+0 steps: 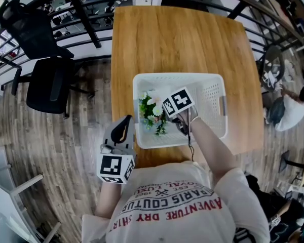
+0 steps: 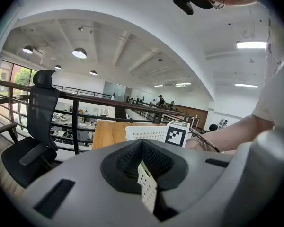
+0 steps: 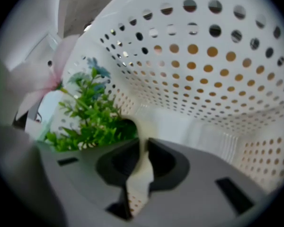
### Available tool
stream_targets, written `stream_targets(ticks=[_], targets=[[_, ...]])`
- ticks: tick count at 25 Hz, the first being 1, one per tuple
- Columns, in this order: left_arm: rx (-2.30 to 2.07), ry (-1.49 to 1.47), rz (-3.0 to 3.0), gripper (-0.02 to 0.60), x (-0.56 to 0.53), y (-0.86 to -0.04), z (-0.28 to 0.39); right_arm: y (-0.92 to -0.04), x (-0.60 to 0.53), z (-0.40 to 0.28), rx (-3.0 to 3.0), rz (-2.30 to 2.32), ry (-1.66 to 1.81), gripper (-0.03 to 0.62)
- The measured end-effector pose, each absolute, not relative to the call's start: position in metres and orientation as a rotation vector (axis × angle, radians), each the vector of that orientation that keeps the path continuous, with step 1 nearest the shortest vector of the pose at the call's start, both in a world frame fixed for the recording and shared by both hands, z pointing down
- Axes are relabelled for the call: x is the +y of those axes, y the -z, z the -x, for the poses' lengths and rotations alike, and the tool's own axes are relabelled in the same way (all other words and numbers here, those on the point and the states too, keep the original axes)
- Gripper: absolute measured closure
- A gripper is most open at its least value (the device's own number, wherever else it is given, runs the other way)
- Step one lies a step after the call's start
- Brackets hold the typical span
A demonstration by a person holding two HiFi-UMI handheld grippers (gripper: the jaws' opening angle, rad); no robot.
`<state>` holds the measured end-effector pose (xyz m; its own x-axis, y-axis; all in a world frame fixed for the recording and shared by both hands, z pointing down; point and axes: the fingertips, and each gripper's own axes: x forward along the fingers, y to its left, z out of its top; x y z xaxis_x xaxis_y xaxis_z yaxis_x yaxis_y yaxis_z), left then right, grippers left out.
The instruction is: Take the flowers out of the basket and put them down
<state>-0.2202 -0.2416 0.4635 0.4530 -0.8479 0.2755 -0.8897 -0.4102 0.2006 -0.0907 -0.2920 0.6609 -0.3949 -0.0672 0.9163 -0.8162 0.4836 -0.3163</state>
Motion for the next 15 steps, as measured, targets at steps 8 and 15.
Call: stream_targets(ticks=[8,15], targets=[[-1.501,-0.195,-2.418,0.557,-0.231,-0.448,0.198,-0.607,-0.301,0.078,-1.926,-0.78,-0.793,0.52],[-1.562,-0.15,-2.421,0.557,-0.225,-0.423,0.155,-0.522,-0.312,0.034,-2.084,-0.851,-0.603,0.522]])
